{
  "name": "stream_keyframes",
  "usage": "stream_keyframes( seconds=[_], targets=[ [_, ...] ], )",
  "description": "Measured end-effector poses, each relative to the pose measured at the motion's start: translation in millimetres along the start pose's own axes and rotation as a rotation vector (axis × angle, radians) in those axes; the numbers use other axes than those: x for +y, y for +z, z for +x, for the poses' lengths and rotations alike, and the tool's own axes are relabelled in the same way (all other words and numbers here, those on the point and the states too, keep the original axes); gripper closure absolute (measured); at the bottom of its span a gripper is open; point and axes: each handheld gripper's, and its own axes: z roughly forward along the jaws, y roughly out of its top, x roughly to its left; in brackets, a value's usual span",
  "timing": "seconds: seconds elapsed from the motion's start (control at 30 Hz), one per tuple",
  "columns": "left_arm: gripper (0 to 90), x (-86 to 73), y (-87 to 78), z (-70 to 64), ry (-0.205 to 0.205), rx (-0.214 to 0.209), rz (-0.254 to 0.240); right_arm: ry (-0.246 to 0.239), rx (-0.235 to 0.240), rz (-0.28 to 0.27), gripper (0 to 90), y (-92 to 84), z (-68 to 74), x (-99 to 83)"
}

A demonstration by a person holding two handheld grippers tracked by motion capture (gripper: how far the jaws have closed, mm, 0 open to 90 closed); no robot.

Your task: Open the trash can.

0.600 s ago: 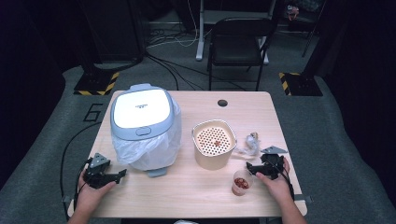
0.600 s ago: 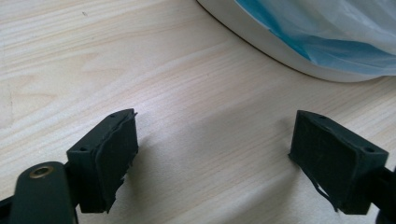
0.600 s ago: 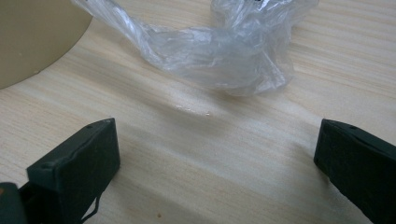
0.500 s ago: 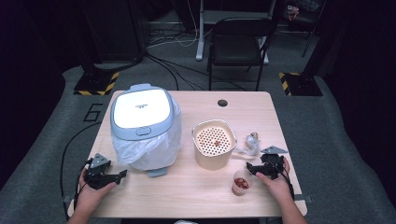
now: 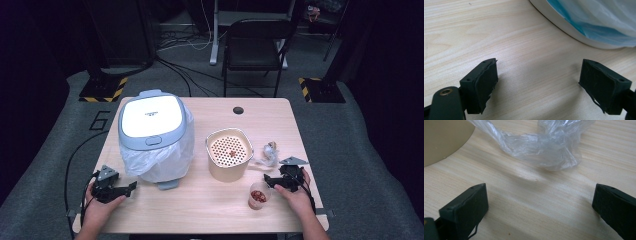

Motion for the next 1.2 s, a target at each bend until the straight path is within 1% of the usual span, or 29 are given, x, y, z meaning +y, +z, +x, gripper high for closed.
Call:
stream_keyframes(
  seconds=[0.03, 0.07, 0.1, 0.13, 0.17, 0.2, 0.23, 0.27, 0.37, 0.4, 0.43, 0.47, 0.5, 0.57, 0.6, 0.63, 0.67, 0.7, 0.77, 0.8, 0.9, 0.97, 1.0, 1.03, 1.07, 1.1, 1.13, 1.17, 1.2],
  targets=[
    [15.4, 0.2, -0.5, 0.7, -0.014, -0.005, -0.001, 0.000, 0.000, 0.000, 0.0, 0.0, 0.0, 0.0],
    [16.3, 0.5, -1.1, 1.2, -0.040, -0.012, -0.005, -0.001, 0.001, 0.000, 0.0, 0.0, -0.1, 0.0],
    [18.3, 1.7, -3.4, 2.1, -0.054, -0.018, 0.009, -0.001, 0.000, 0.000, 0.0, 0.0, -0.1, 0.0],
    [22.7, 3.7, -6.8, 3.3, -0.083, -0.037, 0.032, 0.000, 0.000, 0.000, 0.0, 0.0, -0.1, 0.0],
    [26.2, 4.6, -8.4, 3.8, -0.086, -0.046, 0.038, 0.000, 0.000, 0.000, 0.0, 0.0, 0.0, 0.0],
    [25.8, 5.1, -10.6, 1.6, -0.092, -0.057, 0.038, -0.001, 0.001, 0.000, 0.0, 0.0, -0.1, 0.0],
    [25.5, 6.2, -14.4, 1.2, -0.065, -0.054, 0.049, -0.001, 0.000, 0.000, 0.0, 0.0, 0.0, 0.0],
    [25.6, 6.2, -17.4, -1.3, -0.070, -0.063, 0.035, -0.001, 0.000, 0.000, 0.0, 0.0, -0.1, 0.0],
    [26.0, 5.9, -27.1, -8.5, -0.053, -0.087, 0.023, -0.001, 0.001, 0.000, 0.0, -0.2, -0.1, -0.1],
    [26.3, 5.9, -30.4, -12.0, -0.042, -0.094, 0.030, -0.005, 0.002, 0.000, 0.0, -0.2, -0.3, -0.2],
    [26.9, 5.5, -32.5, -16.6, -0.031, -0.094, 0.024, 0.008, 0.002, -0.004, 0.0, 0.1, 0.7, 0.0],
    [27.7, 5.4, -34.5, -21.2, -0.018, -0.102, 0.030, 0.002, 0.004, -0.002, 0.0, -0.2, 0.4, -0.2],
    [27.7, 5.7, -36.3, -25.1, 0.005, -0.111, 0.036, 0.003, 0.004, -0.002, 0.0, -0.2, 0.5, -0.2],
    [29.4, 5.5, -38.6, -34.3, 0.022, -0.131, 0.037, 0.004, 0.004, -0.002, 0.0, -0.2, 0.5, -0.2],
    [29.7, 5.5, -39.1, -40.1, 0.031, -0.143, 0.031, 0.003, 0.004, -0.002, 0.0, -0.2, 0.5, -0.2],
    [29.9, 5.9, -39.5, -42.8, 0.044, -0.149, 0.031, 0.006, 0.002, -0.003, 0.0, -0.2, 0.7, -0.2],
    [30.2, 6.6, -39.9, -46.8, 0.051, -0.163, 0.041, 0.007, 0.002, -0.003, 0.0, -0.2, 0.8, -0.2],
    [30.5, 6.8, -38.9, -51.1, 0.048, -0.172, 0.035, 0.007, 0.002, -0.003, 0.0, -0.3, 0.8, -0.2],
    [32.1, 8.2, -38.5, -58.5, 0.044, -0.204, 0.039, 0.006, 0.002, -0.003, 0.0, -0.2, 0.7, -0.2],
    [33.1, 8.7, -37.8, -62.6, 0.042, -0.217, 0.026, 0.006, 0.002, -0.003, 0.0, -0.2, 0.7, -0.2],
    [34.5, 12.0, -38.2, -73.6, 0.076, -0.251, 0.028, 0.007, 0.002, -0.004, 0.0, -0.2, 0.7, -0.2],
    [34.5, 13.2, -38.5, -80.5, 0.076, -0.268, 0.022, 0.006, 0.002, -0.003, 0.0, -0.3, 0.7, -0.2],
    [34.5, 14.6, -37.5, -84.2, 0.094, -0.272, 0.011, 0.007, 0.002, -0.004, 0.0, -0.2, 0.8, -0.2],
    [34.5, 15.3, -37.1, -86.5, 0.101, -0.287, 0.014, 0.007, 0.001, -0.003, 0.0, -0.2, 0.8, -0.2],
    [34.5, 15.7, -35.8, -90.8, 0.096, -0.296, 0.012, 0.007, 0.002, -0.003, 0.0, -0.2, 0.8, -0.2],
    [34.5, 17.7, -34.8, -93.7, 0.130, -0.316, 0.013, 0.007, 0.002, -0.003, 0.0, -0.2, 0.7, -0.2],
    [34.5, 18.3, -32.4, -95.9, 0.148, -0.314, -0.002, 0.007, 0.002, -0.004, 0.0, -0.2, 0.7, -0.2],
    [34.4, 18.8, -31.0, -99.0, 0.146, -0.327, 0.007, 0.006, 0.002, -0.003, 0.0, -0.3, 0.7, -0.2],
    [34.4, 17.5, -30.3, -106.5, 0.092, -0.329, 0.008, 0.007, 0.002, -0.003, 0.0, -0.2, 0.8, -0.2]
  ],
)
